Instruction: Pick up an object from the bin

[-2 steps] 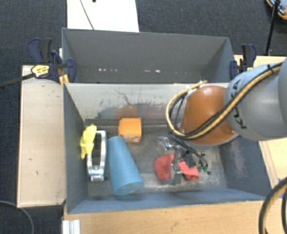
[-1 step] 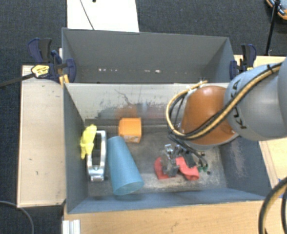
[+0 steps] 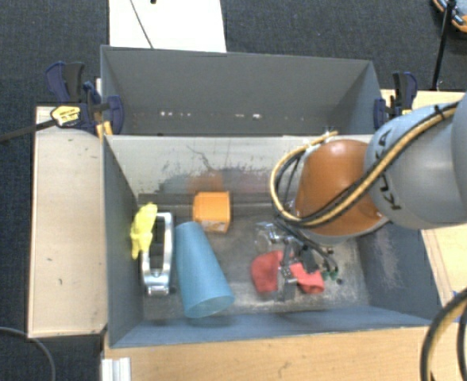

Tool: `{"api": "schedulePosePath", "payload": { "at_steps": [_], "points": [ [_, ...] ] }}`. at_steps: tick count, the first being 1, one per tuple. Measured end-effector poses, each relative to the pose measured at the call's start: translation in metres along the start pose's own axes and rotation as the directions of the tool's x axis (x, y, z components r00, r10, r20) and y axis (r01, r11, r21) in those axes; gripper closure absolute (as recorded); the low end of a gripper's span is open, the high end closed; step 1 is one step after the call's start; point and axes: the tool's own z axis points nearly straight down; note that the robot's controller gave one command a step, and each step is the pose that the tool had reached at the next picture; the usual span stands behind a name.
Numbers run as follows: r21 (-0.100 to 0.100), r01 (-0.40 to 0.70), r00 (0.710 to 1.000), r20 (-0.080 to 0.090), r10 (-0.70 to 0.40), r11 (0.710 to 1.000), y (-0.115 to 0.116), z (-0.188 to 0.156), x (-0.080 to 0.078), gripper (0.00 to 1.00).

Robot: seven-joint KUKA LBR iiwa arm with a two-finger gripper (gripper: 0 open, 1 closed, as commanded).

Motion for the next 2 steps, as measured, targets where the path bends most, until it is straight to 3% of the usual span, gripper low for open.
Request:
{"api": "schedulePosePath", "payload": {
  "at_steps": [1, 2],
  "points": [
    [0.000, 0.000, 1.000, 0.000, 0.000, 1.000, 0.000, 0.000, 0.000, 0.00],
    [-0.001, 0.075, 0.997, -0.002, -0.075, 0.997, -0.003, -0.010, 0.000, 0.00]
  ]
}}
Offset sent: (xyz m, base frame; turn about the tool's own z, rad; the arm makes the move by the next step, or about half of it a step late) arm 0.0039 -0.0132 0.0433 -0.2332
